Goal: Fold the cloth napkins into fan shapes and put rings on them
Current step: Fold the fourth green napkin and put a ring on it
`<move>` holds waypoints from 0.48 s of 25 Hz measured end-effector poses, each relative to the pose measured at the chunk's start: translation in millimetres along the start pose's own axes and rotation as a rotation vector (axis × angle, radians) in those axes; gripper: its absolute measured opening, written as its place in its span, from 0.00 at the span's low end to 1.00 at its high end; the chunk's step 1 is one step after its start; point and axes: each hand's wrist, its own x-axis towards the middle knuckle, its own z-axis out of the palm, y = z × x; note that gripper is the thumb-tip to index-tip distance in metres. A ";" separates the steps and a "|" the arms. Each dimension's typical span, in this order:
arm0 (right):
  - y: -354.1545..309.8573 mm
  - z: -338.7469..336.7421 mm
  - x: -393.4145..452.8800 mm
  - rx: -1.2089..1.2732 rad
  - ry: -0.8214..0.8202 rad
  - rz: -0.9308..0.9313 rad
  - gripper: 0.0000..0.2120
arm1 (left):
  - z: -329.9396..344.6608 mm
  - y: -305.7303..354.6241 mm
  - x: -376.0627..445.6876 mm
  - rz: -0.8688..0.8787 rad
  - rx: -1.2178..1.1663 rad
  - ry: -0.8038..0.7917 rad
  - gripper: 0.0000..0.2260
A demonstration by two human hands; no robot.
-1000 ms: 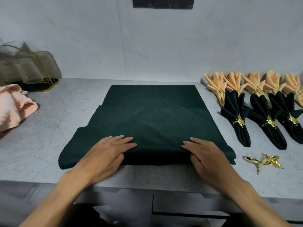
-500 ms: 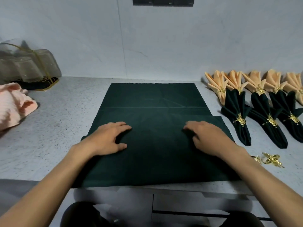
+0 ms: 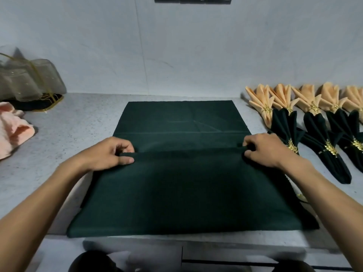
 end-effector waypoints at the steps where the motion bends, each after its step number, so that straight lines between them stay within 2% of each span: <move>1: 5.7 -1.7 1.2 -0.035 0.007 0.032 0.10 | -1.4 -3.2 8.9 -0.006 0.021 0.064 0.07; 4: 16.2 7.0 6.4 -0.102 -0.008 0.088 0.13 | -1.6 -12.3 32.7 -0.077 0.138 0.204 0.12; 7: 22.0 17.7 11.2 -0.089 0.048 0.128 0.14 | 4.0 -13.6 45.5 -0.118 0.179 0.238 0.12; 12: 22.0 22.2 16.1 -0.046 0.126 0.136 0.11 | 10.4 -21.5 49.7 -0.163 0.301 0.258 0.08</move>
